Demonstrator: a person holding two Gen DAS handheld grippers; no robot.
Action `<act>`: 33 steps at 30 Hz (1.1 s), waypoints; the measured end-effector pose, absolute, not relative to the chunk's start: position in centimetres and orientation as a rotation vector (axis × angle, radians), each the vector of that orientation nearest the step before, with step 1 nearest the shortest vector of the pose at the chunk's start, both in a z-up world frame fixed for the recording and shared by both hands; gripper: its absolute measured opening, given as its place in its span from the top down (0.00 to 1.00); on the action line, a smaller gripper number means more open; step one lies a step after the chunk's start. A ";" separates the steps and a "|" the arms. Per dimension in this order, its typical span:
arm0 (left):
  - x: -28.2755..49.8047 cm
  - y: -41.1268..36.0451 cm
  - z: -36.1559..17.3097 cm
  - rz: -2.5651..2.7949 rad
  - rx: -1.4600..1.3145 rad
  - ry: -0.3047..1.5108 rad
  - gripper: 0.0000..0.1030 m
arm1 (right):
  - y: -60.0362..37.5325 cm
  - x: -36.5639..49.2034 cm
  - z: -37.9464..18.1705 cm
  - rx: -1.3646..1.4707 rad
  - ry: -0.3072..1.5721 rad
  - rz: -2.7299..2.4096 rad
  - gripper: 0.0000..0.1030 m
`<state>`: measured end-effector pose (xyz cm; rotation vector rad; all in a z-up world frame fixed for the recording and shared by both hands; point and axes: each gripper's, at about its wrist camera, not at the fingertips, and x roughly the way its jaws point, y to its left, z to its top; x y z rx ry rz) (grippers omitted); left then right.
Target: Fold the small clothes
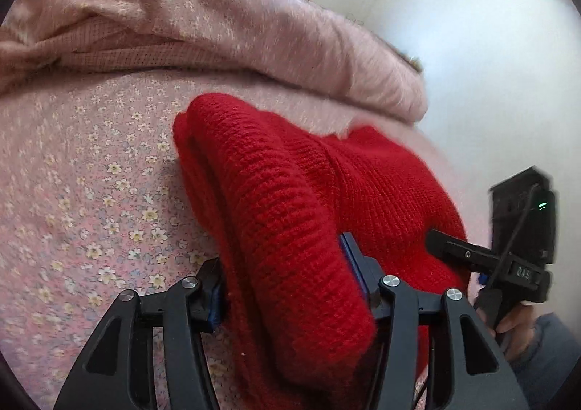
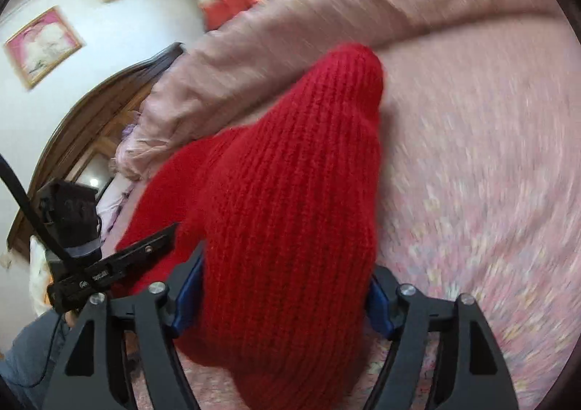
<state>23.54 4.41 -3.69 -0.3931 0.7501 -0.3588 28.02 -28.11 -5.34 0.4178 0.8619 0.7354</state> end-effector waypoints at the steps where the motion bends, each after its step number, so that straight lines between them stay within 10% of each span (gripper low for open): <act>1: 23.6 4.4 -3.6 -0.359 -0.392 0.756 0.53 | -28.2 28.2 -5.2 0.415 0.874 0.737 0.22; 33: 22.9 3.6 -3.2 -0.284 -0.365 0.777 0.48 | -28.1 28.0 -5.2 0.364 0.855 0.684 0.03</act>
